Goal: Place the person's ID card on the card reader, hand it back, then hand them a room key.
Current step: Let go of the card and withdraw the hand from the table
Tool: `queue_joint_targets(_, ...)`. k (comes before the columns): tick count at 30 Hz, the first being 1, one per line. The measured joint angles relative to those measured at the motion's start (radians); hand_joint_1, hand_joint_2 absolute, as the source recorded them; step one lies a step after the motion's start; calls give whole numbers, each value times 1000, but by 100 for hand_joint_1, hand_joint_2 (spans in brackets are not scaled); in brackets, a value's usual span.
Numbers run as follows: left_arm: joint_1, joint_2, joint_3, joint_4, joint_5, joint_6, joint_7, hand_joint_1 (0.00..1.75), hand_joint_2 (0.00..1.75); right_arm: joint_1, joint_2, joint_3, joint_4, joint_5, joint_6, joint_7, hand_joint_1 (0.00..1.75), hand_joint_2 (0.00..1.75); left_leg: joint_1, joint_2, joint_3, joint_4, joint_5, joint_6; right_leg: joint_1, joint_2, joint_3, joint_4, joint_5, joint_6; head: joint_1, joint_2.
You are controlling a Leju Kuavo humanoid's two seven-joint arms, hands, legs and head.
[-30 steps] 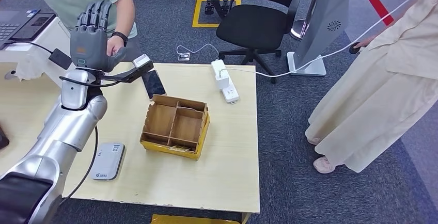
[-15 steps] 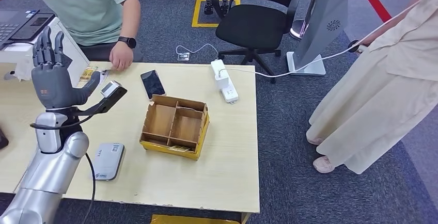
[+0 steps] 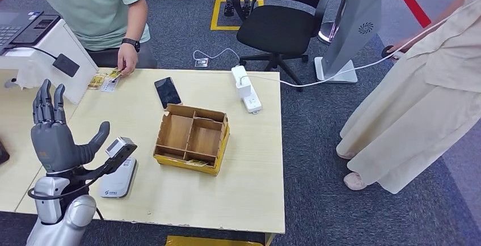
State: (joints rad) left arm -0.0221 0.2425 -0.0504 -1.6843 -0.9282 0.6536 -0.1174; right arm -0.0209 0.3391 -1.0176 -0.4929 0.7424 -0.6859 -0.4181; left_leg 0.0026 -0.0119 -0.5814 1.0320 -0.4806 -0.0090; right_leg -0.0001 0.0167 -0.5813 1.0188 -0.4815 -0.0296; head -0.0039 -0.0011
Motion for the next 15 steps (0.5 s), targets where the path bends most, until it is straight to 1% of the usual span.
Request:
queue_joint_targets(3,48,-18,6,-29,-14,7,0,0,0,4,0,-6,-7,4,0,2,0,175,0,0,0,0,0,0,0,0,0,0,0,0,0,0)
queue_joint_targets(4,61,-25,7,-37,-12,9,0,0,0,5,0,-8,-9,5,0,2,0,175,0,0,0,0,0,0,0,0,0,0,0,0,0,0)
queue_joint_targets(8,107,-61,10,-63,-2,14,-2,0,175,9,0,-18,-17,5,0,-2,0,175,0,0,0,0,0,0,0,-1,0,0,0,0,0,0)
queue_joint_targets(15,131,-113,13,-72,19,15,-19,0,175,11,1,-37,-25,13,0,-21,0,175,0,0,0,0,0,0,0,-1,1,0,0,0,0,0)
